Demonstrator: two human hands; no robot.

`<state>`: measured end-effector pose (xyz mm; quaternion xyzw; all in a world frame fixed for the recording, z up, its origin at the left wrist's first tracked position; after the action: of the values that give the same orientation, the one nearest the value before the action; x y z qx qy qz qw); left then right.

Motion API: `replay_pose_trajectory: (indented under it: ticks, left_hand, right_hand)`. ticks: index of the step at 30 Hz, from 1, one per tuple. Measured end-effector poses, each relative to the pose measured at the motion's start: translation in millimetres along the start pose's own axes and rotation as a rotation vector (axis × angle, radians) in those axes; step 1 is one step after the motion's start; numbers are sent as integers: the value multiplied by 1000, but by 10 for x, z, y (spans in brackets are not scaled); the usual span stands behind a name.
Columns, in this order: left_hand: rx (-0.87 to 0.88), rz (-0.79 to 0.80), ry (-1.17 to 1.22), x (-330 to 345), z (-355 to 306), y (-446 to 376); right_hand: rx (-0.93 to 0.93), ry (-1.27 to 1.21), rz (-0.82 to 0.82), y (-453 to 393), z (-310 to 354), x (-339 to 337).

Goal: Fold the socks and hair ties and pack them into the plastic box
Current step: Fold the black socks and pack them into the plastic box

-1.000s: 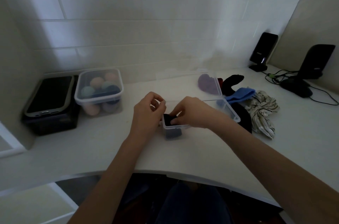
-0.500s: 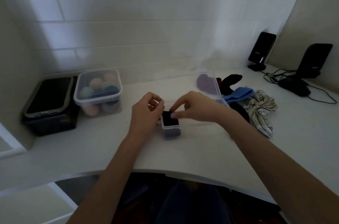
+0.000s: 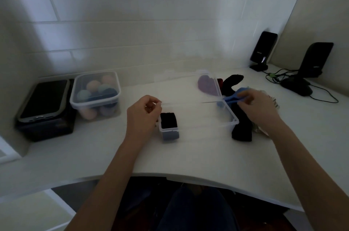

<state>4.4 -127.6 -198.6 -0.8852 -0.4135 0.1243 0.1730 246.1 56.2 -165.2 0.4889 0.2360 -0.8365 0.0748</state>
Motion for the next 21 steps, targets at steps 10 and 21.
replay_pose_trajectory:
  ticks: [10, 21]
  left_hand:
    - [-38, -51, 44, -67, 12, -29]
    - [-8, 19, -37, -46, -44, 0]
  right_hand:
    - [-17, 234, 217, 98, 54, 156]
    - [-3, 90, 157, 111, 121, 98]
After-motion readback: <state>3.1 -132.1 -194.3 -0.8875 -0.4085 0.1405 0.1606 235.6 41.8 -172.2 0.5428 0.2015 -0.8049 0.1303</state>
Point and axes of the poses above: each hand's wrist, its own y-axis away from the middle knuckle, its own x-axis out of the palm, z = x × y, the point moved 3 cm from there along -y, towards the middle knuckle, and after that the axes turned 12 degrees about y, right-handed, at the moved point
